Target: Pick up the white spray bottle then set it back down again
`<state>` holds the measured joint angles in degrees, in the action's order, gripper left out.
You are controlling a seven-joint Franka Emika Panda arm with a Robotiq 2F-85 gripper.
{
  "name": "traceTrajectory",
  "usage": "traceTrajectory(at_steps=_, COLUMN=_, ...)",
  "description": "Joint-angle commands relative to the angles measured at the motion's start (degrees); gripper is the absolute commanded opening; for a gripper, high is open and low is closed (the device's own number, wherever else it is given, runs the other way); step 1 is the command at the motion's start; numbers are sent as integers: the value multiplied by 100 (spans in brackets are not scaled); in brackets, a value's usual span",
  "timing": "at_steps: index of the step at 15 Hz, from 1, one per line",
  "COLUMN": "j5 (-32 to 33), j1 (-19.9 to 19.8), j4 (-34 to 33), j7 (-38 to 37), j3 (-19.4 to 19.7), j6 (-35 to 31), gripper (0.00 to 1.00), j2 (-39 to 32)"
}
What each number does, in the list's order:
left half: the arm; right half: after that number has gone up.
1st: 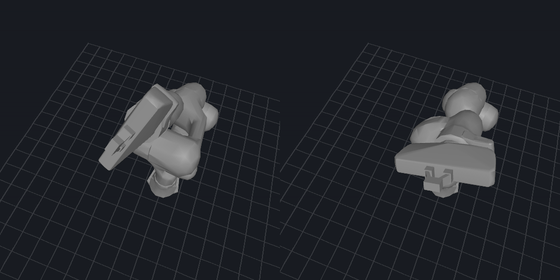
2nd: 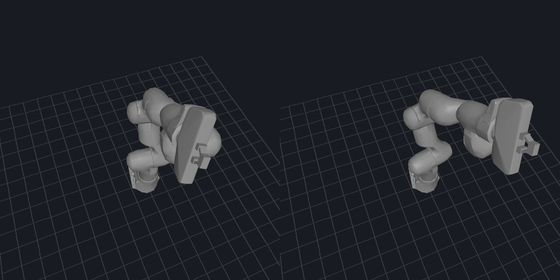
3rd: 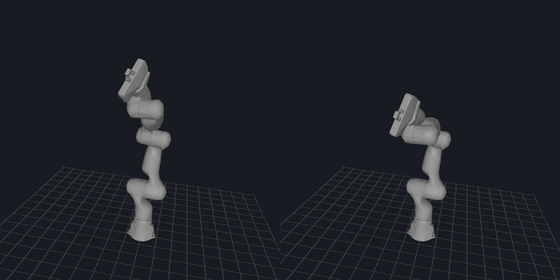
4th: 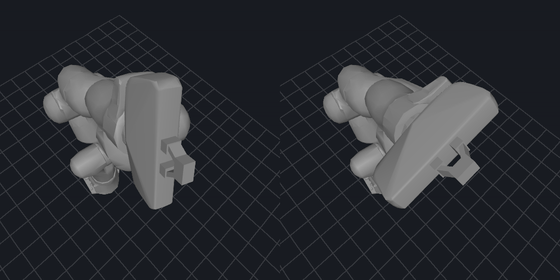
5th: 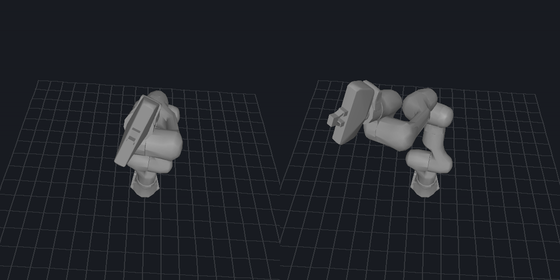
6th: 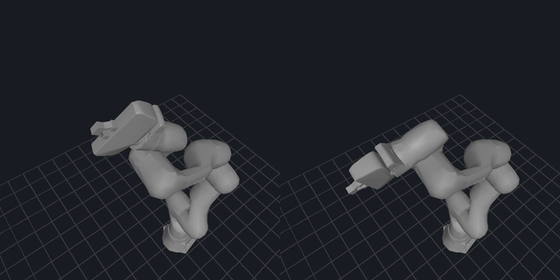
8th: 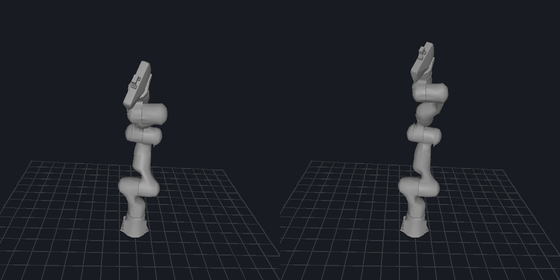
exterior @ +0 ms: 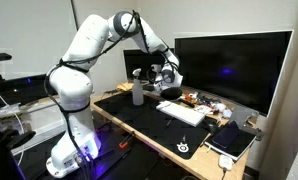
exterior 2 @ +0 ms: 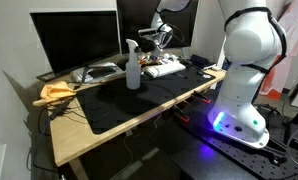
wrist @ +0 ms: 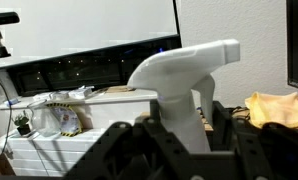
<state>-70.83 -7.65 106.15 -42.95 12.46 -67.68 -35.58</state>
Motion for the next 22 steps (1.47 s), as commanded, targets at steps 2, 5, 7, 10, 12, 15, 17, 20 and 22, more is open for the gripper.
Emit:
traceTrajectory(at_steps=2, j5=-120, j1=48, j4=66, j7=-173, j3=-36, j6=-291, gripper=28, j2=86)
traceTrajectory(at_steps=5, j5=-113, j1=78, j4=78, j7=-163, j3=-33, j6=-350, gripper=28, j2=97)
traceTrajectory(at_steps=7, j5=-83, j1=109, j4=101, j7=-146, j3=-30, j6=-381, gripper=28, j2=119)
traceTrajectory(at_steps=10, j5=-17, j1=157, j4=129, j7=-114, j3=-22, j6=-427, gripper=28, j2=163)
traceTrajectory(at_steps=12, j5=-9, j1=167, j4=133, j7=-108, j3=-21, j6=-450, gripper=28, j2=174)
traceTrajectory(at_steps=15, j5=1, j1=175, j4=141, j7=-99, j3=-22, j6=-471, gripper=28, j2=191)
traceTrajectory(at_steps=17, j5=6, j1=182, j4=146, j7=-94, j3=-23, j6=-479, gripper=28, j2=198)
traceTrajectory(at_steps=20, j5=22, j1=186, j4=154, j7=-76, j3=-20, j6=-478, gripper=28, j2=207)
traceTrajectory(at_steps=22, j5=30, j1=176, j4=167, j7=-59, j3=-17, j6=-458, gripper=28, j2=217)
